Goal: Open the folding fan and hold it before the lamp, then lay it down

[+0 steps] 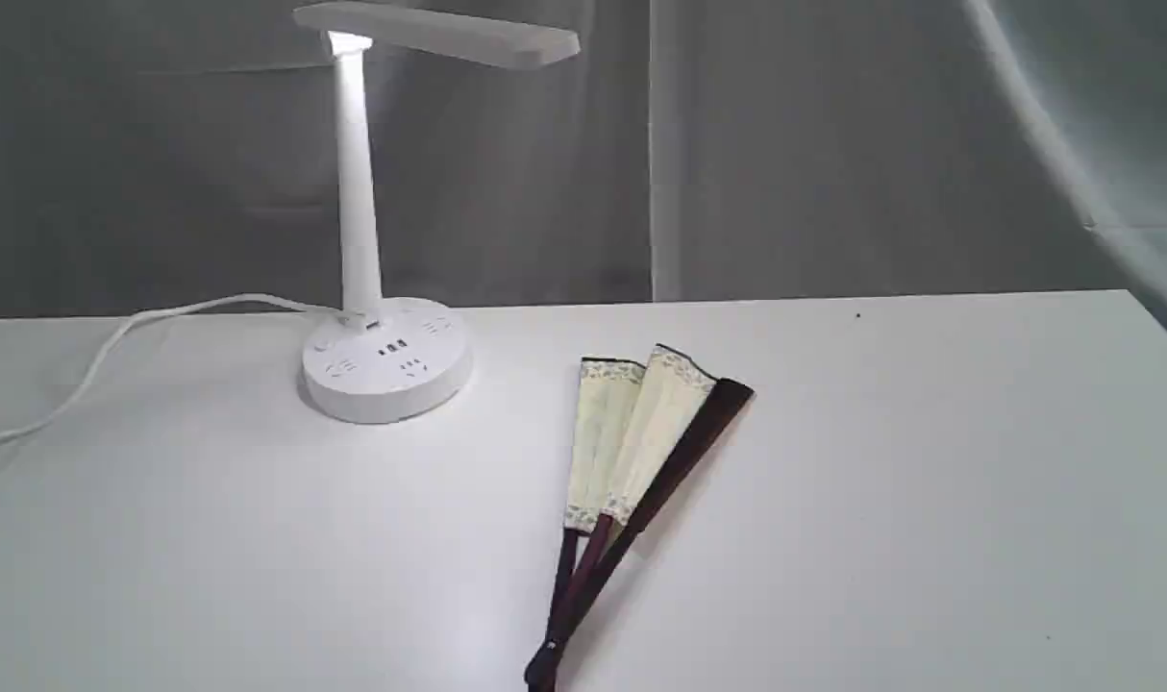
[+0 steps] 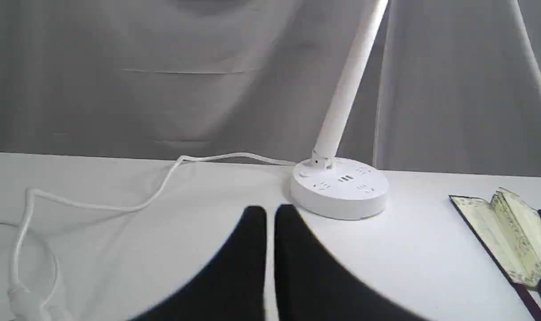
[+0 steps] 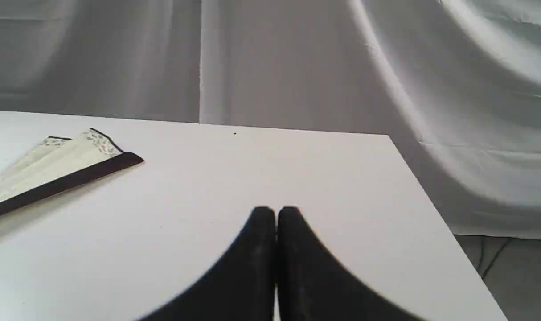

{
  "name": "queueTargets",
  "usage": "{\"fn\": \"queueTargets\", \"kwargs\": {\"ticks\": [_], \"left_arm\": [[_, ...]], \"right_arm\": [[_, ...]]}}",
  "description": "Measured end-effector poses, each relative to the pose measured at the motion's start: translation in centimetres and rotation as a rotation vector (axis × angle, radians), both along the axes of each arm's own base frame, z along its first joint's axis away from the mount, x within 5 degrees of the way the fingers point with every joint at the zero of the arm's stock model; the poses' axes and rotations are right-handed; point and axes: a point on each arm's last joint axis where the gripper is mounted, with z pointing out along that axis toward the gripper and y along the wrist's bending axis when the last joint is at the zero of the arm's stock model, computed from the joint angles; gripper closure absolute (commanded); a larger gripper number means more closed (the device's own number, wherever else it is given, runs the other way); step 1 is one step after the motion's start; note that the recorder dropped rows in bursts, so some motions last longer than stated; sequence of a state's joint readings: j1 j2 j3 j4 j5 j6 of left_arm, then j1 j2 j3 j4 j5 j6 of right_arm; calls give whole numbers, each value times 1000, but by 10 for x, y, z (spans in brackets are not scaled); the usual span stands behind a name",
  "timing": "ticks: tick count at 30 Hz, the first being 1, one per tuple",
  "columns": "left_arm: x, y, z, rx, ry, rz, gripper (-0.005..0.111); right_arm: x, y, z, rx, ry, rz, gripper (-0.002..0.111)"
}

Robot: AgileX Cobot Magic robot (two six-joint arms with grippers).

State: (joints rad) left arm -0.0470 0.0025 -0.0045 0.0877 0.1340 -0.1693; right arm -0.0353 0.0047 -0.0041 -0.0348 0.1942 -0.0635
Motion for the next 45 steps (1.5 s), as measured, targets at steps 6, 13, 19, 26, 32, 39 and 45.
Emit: {"fn": "queueTargets", "kwargs": {"ticks": [6, 13, 19, 26, 32, 39, 45], "left_arm": [[0, 0, 0, 0, 0, 0, 104], [0, 0, 0, 0, 0, 0, 104], [0, 0, 3, -3, -30, -3, 104], [0, -1, 8, -97, -84, -12, 104], [-2, -1, 19, -143, -82, -15, 104], [-13, -1, 58, -148, -132, -23, 104], [-24, -1, 80, -144, -87, -27, 104]], "right_arm": [[0, 0, 0, 0, 0, 0, 108], [0, 0, 0, 0, 0, 0, 108], [0, 0, 0, 0, -5, 0, 108], [1, 0, 8, -3, -91, 3, 108], [0, 0, 16, -4, -151, 5, 108], [-8, 1, 54, 25, -255, 5, 108], [-17, 1, 79, 32, -262, 2, 108]]}}
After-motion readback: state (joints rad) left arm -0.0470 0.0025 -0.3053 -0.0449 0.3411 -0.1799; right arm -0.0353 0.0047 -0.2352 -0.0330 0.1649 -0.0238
